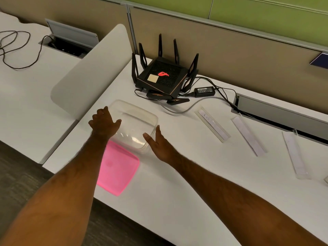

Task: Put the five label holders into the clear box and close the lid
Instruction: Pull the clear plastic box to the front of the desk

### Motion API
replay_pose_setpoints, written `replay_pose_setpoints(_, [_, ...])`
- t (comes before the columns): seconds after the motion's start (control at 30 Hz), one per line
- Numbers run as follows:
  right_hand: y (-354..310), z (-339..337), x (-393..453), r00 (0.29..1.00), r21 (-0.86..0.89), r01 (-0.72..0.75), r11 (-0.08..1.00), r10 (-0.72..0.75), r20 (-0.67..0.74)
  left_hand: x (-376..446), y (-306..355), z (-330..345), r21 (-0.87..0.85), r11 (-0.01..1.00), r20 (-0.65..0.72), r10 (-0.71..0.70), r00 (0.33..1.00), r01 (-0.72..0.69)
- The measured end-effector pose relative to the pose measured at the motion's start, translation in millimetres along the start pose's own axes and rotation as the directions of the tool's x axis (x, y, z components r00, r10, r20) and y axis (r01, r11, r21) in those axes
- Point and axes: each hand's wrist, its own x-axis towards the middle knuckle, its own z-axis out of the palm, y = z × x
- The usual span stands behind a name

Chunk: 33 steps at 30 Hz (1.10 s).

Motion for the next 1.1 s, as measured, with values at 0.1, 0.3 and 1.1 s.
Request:
replay_pose_setpoints(0.1, [-1.9,-6.9,-3.3,1.0,0.025,0.02,0.999,-0.02,-0.014,-1.4,6.9,-8.7,-0.011,1.0,-0.025,0.0,1.0,-0.001])
replay_pose_setpoints(0.3, [-1.5,-23.6,-15.7,0.998,0.077,0.029,0.997,-0.025,-0.051,-11.0,29.0,-23.4,-0.044,0.999,-0.101,0.025,0.995,-0.029])
replay_pose_setpoints(1.1, [56.3,-118.9,-120.3,0.939,0.255,0.122,0.959,-0.029,-0.343,-107.8,155.9,-44.9,-0.165,0.972,-0.149,0.145,0.978,-0.169])
